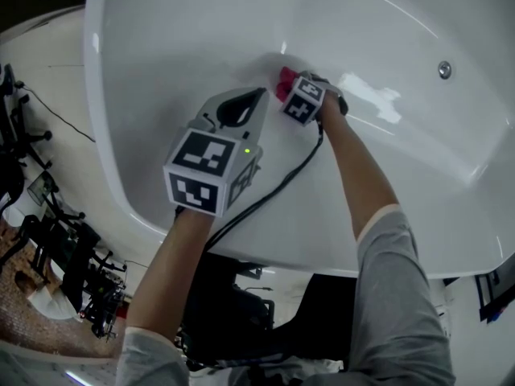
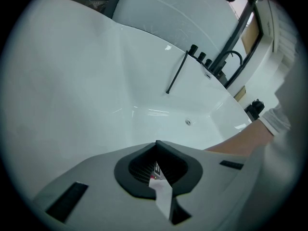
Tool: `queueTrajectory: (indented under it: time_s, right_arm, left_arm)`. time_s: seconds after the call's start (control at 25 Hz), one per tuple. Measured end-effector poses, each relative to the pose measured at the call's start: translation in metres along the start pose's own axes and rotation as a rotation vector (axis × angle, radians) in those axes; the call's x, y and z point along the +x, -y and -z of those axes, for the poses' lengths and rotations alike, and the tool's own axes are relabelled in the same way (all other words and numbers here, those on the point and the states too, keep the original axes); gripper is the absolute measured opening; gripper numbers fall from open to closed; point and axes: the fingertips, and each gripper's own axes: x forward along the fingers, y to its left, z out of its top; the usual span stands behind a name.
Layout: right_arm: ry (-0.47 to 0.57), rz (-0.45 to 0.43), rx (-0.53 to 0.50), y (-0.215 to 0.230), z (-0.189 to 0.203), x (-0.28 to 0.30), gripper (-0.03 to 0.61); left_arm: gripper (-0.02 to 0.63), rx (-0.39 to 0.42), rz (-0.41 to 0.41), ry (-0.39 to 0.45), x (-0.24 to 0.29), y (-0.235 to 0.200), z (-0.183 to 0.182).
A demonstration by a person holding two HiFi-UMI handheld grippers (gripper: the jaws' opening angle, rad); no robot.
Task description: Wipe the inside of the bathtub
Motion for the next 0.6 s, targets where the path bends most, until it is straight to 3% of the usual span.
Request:
queueTrajectory:
  time_s: [0.16,0.28,0.6]
  right_arm:
    - [0.035,0.016,-0.057,0.004,-0.002,-0.004,0.103]
    - [0.04,0.081,-0.074,0.032,-0.006,-0.011,0.103]
    - [0.078,0.343,0.086,0.167,-0.017,-0.048,0.103]
  left_arm:
    - [0.005,0.008,0.001,-0.011,0.0,0.0,0.003]
    - [0.005,0.002,0.003,-0.01,0.0,-0.002,0.003]
    - [0.005,-0.001,0.017,-0.009,0.002,0.006,0.002]
